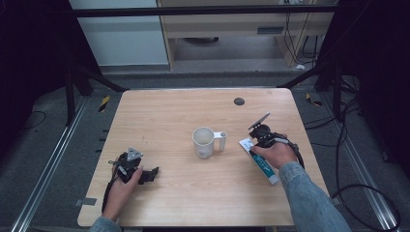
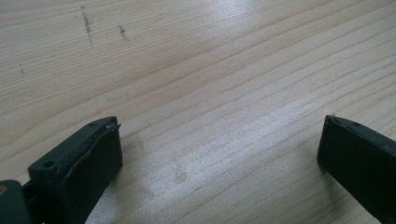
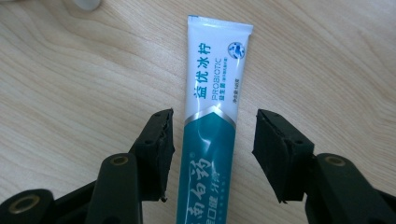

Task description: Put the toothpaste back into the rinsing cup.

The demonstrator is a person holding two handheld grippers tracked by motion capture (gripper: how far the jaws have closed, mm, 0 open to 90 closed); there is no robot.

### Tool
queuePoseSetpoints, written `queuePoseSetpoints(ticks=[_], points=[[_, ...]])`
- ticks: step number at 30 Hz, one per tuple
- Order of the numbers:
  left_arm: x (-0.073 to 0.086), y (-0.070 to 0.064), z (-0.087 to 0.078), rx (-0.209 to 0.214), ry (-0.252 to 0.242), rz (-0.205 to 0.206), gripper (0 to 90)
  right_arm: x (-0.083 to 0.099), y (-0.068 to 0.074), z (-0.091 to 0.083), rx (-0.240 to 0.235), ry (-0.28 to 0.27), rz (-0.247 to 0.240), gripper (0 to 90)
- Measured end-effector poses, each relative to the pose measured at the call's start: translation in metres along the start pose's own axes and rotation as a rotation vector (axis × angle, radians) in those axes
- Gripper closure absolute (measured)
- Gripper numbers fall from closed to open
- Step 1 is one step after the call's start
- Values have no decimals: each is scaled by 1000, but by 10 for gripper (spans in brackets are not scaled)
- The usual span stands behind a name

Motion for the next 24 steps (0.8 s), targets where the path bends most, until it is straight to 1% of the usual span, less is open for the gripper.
queuePoseSetpoints(ticks=[2, 5, 6, 7, 9, 10, 12, 22, 24], points=[[0, 0, 0, 0, 0, 0, 0, -1, -1, 7, -9, 12, 8, 468], [0, 0, 0, 0, 0, 0, 0, -3, -2, 10, -16, 13, 13, 467], [0, 0, 0, 0, 0, 0, 0, -3, -2, 12, -12, 18, 18, 467], [0, 0, 0, 0, 0, 0, 0, -3, -3, 14, -17, 19, 15, 467], [0, 0, 0, 0, 0, 1, 0, -3, -3, 17, -20, 30, 16, 467], [0, 0, 0, 1, 0, 1, 0, -3, -3, 20, -23, 41, 26, 468], [0, 0, 0, 1, 0, 1, 0, -4, -4, 23, -22, 48, 18, 470], [0, 0, 0, 1, -1, 1, 0, -4, -6, 31, -36, 62, 34, 475], [0, 0, 0, 2, -1, 1, 0, -4, -7, 32, -43, 67, 47, 478]])
Point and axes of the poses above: each handheld gripper's, and its own axes: z roughly forward along the jaws, x roughly out of its underside, y roughly to its left, the point moved 5 cm from there along z, roughly forward along the jaws, and after that the axes turned 1 degree about -z, right-handed, at the moved point
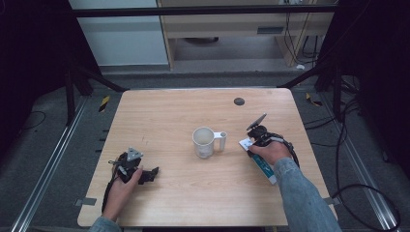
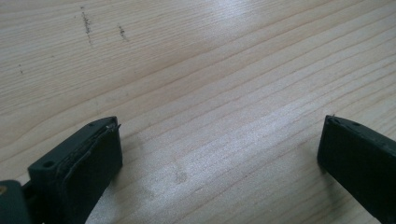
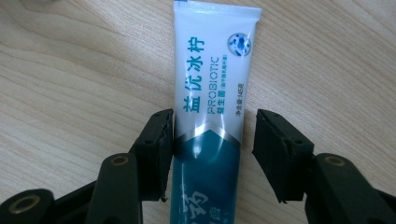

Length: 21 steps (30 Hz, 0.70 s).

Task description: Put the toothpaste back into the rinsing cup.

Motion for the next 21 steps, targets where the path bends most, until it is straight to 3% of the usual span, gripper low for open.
queuePoseSetpoints(ticks=[21], points=[[0, 0, 0, 0, 0, 1, 0, -2, 1, 8, -17, 28, -8, 527]])
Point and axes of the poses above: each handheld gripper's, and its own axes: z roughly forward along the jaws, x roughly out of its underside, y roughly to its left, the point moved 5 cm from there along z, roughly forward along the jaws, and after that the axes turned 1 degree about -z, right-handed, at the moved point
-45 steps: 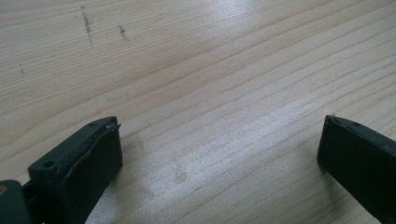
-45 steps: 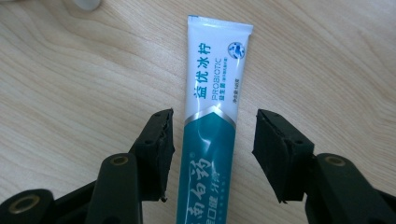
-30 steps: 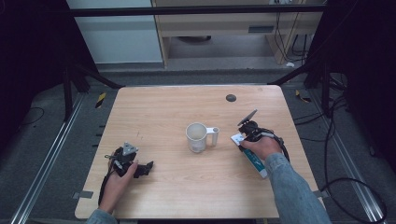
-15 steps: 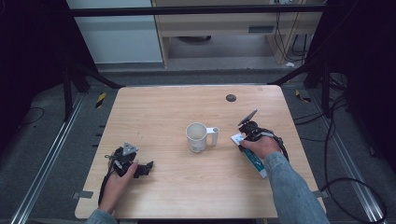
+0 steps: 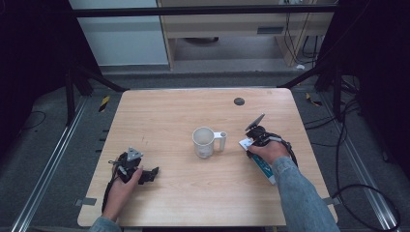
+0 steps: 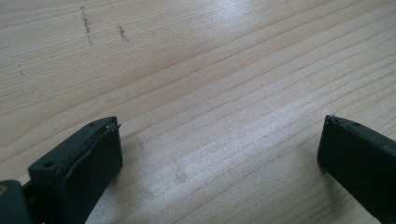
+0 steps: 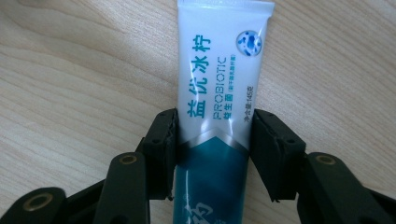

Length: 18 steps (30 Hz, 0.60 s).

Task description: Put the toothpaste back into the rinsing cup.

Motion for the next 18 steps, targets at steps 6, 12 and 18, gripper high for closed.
queuePoseSetpoints(ticks=[6, 12, 18], points=[[0, 0, 0, 0, 0, 0, 0, 0, 1, 0, 0, 4, 1, 538], [0, 0, 0, 0, 0, 0, 0, 0, 1, 0, 4, 10, -14, 557], [0, 0, 0, 0, 0, 0, 0, 0, 1, -1, 3, 11, -29, 579]])
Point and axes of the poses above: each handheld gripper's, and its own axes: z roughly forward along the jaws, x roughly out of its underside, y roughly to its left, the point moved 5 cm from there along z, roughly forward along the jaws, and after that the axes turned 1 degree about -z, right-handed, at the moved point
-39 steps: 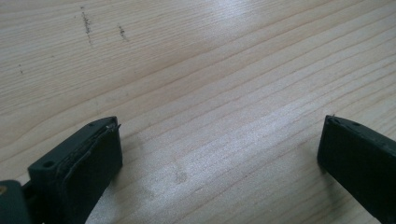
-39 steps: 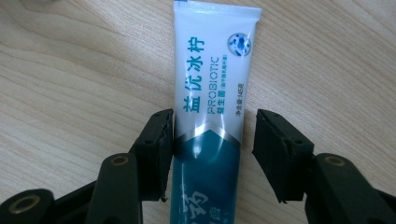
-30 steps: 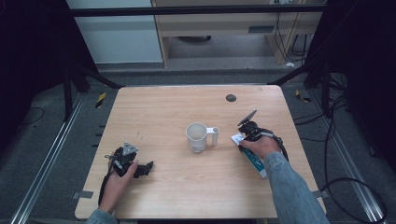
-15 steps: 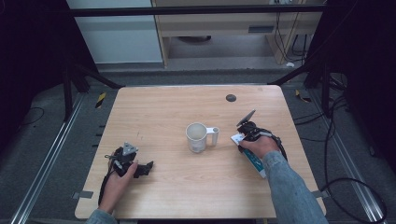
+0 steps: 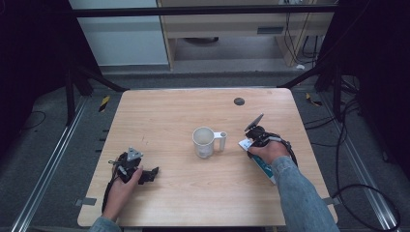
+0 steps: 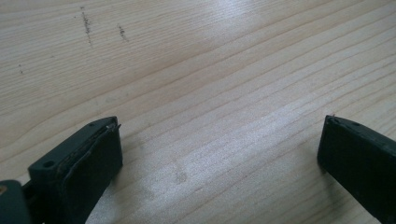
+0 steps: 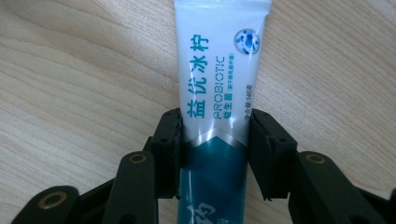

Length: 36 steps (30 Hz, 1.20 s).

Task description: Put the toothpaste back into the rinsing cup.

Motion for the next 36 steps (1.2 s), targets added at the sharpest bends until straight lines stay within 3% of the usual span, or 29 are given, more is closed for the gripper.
queuePoseSetpoints(ticks=[15, 23, 36], points=[[0, 0, 0, 0, 0, 0, 0, 0, 1, -2, -1, 4, -3, 646], [0, 0, 0, 0, 0, 0, 0, 1, 2, -7, -5, -10, 5, 740], [0, 0, 0, 1, 0, 2, 0, 3, 3, -11, -3, 1, -12, 771]])
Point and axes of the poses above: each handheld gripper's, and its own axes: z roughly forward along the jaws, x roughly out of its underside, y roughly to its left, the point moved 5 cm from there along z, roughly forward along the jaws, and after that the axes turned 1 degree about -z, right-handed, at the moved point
